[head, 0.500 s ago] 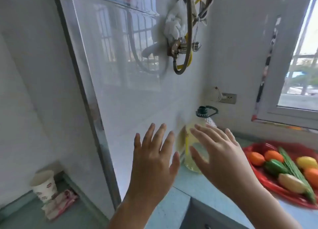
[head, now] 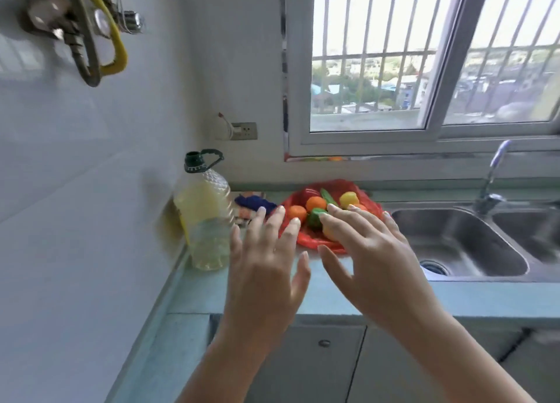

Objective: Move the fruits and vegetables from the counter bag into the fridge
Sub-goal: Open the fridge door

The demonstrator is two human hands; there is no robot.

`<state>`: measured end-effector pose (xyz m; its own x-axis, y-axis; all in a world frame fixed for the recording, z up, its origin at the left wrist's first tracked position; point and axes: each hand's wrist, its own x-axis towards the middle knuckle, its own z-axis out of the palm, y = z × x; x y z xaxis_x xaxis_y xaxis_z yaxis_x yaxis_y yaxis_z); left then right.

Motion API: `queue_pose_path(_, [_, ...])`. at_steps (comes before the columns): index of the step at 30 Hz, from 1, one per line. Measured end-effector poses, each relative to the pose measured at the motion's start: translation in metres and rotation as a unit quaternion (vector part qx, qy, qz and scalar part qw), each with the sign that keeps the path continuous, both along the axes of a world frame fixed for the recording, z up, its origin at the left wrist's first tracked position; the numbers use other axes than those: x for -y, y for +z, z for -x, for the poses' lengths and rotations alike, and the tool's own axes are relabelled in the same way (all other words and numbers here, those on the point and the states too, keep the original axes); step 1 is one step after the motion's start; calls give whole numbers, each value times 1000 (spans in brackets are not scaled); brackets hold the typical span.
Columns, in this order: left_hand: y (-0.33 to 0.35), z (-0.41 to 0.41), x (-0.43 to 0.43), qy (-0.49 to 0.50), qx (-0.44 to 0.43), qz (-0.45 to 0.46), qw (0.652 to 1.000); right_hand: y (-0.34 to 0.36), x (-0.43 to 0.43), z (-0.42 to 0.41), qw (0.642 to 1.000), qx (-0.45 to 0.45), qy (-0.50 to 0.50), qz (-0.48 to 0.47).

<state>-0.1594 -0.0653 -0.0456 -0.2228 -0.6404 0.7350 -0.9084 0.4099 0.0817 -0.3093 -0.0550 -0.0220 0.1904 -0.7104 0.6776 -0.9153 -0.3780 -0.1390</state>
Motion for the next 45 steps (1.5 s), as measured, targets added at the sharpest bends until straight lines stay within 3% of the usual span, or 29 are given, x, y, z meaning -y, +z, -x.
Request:
queue_pose_path(9, [11,166,6,-162,-32,-23,986,4,-37,165,989,22,-142,21])
queue_pose_path(20, [-1,388,-48,-391,-24,-45,919,-11,-156,341,927,22,-374,12])
queue_pose_path(28, [-23,522,-119,-550,24,-89,830,-34,-256,425,831,50,-554,6])
queue_pose_path(38, [-42,699,-182,-699,38,-86,709,-42,-326,537,717,34,-696,8])
queue_pose_path(45, [-47,801,-256,-792,30,-87,604,-38,-383,598,601,33,-798,-5])
